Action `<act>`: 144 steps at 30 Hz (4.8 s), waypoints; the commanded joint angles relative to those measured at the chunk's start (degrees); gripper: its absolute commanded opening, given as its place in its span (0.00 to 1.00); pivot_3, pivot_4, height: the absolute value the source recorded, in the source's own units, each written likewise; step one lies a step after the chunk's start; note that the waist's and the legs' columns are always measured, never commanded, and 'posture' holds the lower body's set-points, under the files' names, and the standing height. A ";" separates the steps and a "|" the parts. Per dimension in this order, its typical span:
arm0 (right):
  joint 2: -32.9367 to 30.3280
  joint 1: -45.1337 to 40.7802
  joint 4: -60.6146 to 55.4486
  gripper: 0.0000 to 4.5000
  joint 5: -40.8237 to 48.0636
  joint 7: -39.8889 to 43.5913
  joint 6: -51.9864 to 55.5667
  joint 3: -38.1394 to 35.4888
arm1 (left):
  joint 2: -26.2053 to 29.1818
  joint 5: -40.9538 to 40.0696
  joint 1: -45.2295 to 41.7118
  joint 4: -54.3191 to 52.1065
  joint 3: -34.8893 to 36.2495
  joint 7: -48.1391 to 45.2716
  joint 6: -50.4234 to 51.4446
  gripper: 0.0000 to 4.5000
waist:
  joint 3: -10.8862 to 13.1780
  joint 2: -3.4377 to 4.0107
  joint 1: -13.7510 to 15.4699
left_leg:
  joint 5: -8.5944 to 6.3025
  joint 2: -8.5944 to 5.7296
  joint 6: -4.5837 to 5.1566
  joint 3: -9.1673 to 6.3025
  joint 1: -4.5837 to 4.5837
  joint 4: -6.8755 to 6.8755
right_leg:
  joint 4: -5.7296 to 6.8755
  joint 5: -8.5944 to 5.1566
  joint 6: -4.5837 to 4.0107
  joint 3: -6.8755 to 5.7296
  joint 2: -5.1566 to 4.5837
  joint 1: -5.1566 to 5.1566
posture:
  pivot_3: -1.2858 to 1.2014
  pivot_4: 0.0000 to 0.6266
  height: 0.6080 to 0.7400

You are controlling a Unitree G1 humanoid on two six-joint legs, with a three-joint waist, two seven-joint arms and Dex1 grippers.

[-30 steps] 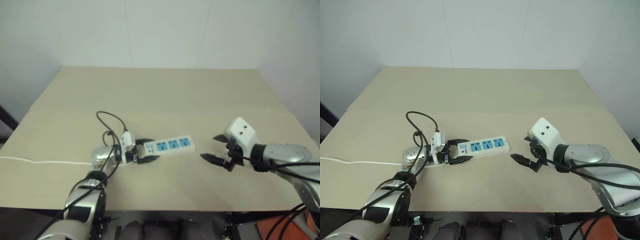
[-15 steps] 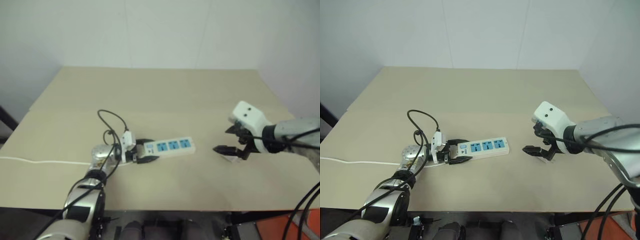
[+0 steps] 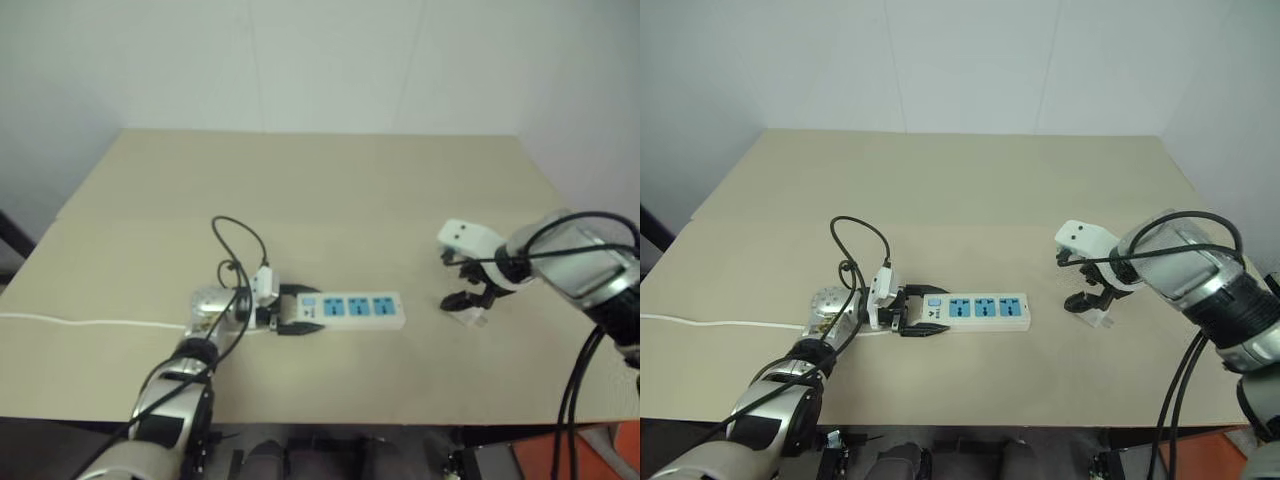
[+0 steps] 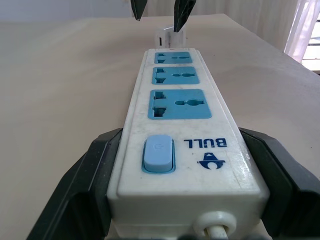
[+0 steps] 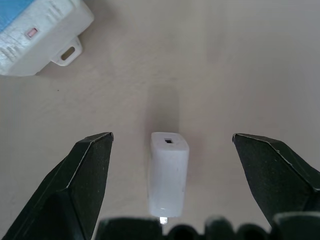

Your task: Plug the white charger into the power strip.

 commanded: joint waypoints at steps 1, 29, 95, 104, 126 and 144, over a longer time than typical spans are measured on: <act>0.83 -1.82 2.91 1.00 -3.28 2.57 -0.78 0.32 | -0.53 0.55 1.32 -1.54 -1.74 -0.72 0.51 0.73 | 0.00 0.00 0.04 | 0.00 0.00 0.00 0.00 -0.01 0.00 | 0.00 0.00 0.00 0.00 0.00 0.00 | 0.52 0.24 1.00; 2.50 1.96 4.46 0.25 -9.72 7.36 -1.86 -1.00 | 0.50 1.48 2.55 -4.21 -3.46 1.63 1.36 0.73 | -0.02 0.03 0.24 | 0.00 -0.02 0.00 0.02 -0.04 0.06 | 0.03 0.01 -0.01 0.02 0.00 -0.09 | 0.52 0.24 1.00; 41.03 22.94 19.63 0.25 9.00 8.42 -58.84 -33.53 | 3.38 0.58 0.96 -6.43 -4.83 -2.57 8.85 0.73 | -0.09 -0.03 -1.08 | -0.01 0.01 0.01 -0.09 0.57 0.01 | 0.12 0.04 0.04 -0.02 0.08 0.58 | 0.52 0.24 1.00; 39.46 26.32 19.07 0.25 9.55 8.47 -59.13 -34.08 | 3.73 0.49 0.89 -6.40 -4.79 -2.62 9.05 0.73 | -0.09 -0.03 -1.05 | -0.01 0.01 0.01 -0.10 0.58 0.01 | 0.11 0.04 0.04 -0.01 0.08 0.60 | 0.52 0.24 1.00; 40.98 23.98 25.73 0.25 6.11 10.87 -64.27 -29.74 | 3.69 0.18 0.84 -7.20 -5.36 -3.32 9.61 0.73 | -0.09 -0.02 -1.19 | -0.01 0.02 0.01 -0.08 0.69 0.01 | 0.09 0.04 0.04 0.03 0.10 0.62 | 0.52 0.24 1.00; 42.90 21.26 38.60 0.25 1.08 12.74 -68.79 -26.57 | 4.03 0.13 1.42 -8.24 -5.75 -3.59 10.14 0.73 | -0.35 0.03 -2.11 | -0.01 0.08 0.01 -0.01 1.17 -0.09 | 0.16 0.02 0.00 0.19 0.17 0.83 | 0.52 0.24 1.00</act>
